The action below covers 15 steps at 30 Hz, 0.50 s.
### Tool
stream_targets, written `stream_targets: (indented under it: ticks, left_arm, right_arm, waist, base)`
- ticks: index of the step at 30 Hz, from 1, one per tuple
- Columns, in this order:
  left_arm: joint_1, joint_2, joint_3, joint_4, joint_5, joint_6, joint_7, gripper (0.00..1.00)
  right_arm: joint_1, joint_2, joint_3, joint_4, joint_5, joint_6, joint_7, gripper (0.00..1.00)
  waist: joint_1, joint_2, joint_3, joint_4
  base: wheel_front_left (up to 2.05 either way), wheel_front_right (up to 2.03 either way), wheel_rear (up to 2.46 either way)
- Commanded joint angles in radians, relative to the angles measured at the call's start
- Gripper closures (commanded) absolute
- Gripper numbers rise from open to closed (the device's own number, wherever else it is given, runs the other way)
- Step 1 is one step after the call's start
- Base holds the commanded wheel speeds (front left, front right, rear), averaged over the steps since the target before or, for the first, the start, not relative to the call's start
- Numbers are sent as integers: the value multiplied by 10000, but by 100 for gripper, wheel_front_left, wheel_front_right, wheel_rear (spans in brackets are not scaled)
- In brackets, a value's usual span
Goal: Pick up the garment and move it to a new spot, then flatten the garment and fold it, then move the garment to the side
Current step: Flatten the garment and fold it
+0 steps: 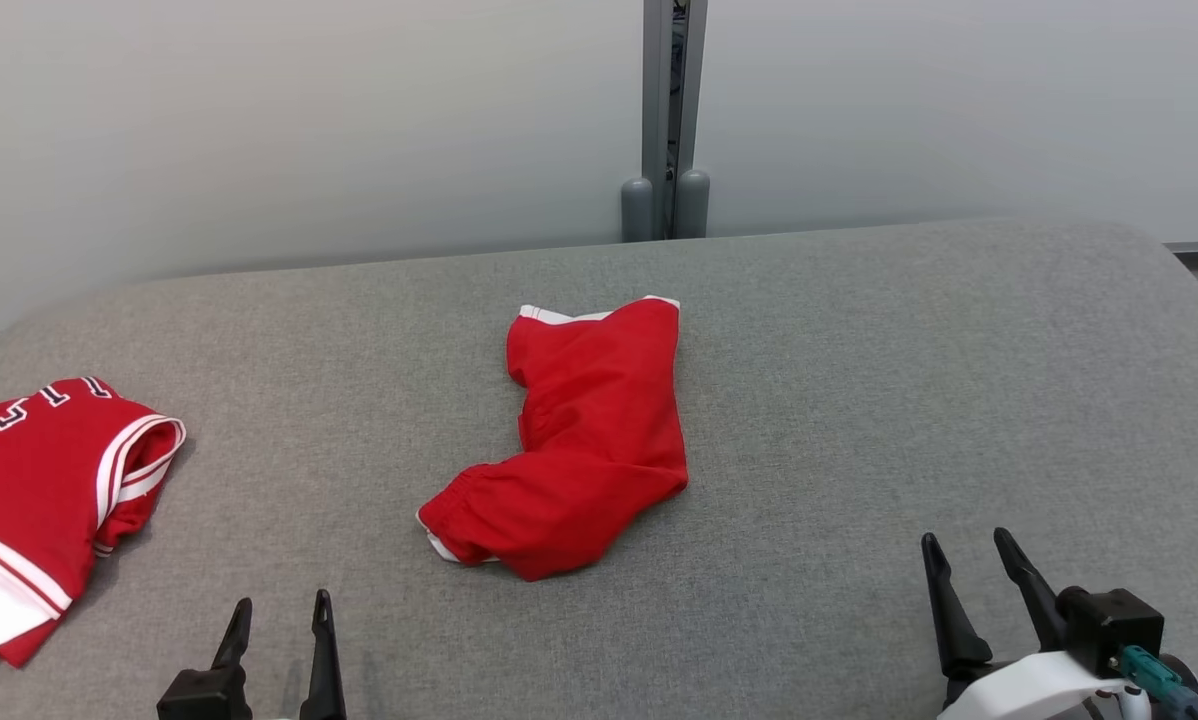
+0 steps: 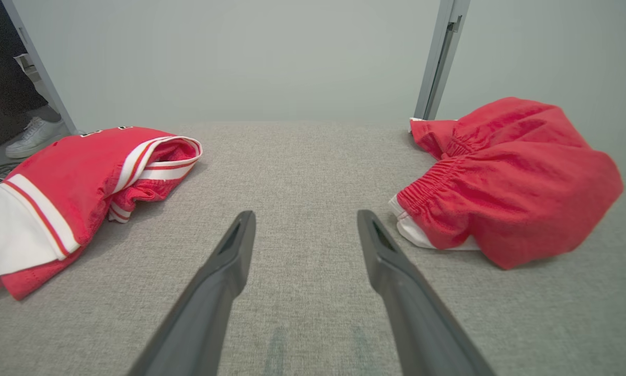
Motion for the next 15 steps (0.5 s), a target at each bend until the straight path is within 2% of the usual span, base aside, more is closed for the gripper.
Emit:
stream_targets:
  ticks: [1,6,10,11,15]
  left_arm:
    - [-35,41,75,-73,77,-56,-9,0]
    - [-339,-32,-207,-240,211,-210,-8,0]
    - [-607,-30,-726,-296,-132,-154,-8,0]
    - [-607,-30,-726,-296,-132,-154,-8,0]
    - [-845,-33,-1195,-212,-383,-62,-8,0]
  right_arm:
    - [28,-13,35,23,-21,-1,-2,0]
    - [-476,-63,928,-39,179,-1,-2,0]
    - [-1340,-189,2039,10,575,-1,-2,0]
    - [-1340,-189,2039,10,575,-1,-2,0]
    - [-2485,-425,3432,329,984,-1,-1,0]
  waist:
    - [0,-1,72,57]
    - [0,-1,486,452]
    - [0,-1,1030,1068]
    - [0,-1,1030,1068]
    - [0,-1,1408,1840]
  base:
    - [0,0,0]
    - [0,0,0]
    - [0,0,0]
    - [0,0,0]
    - [0,0,0]
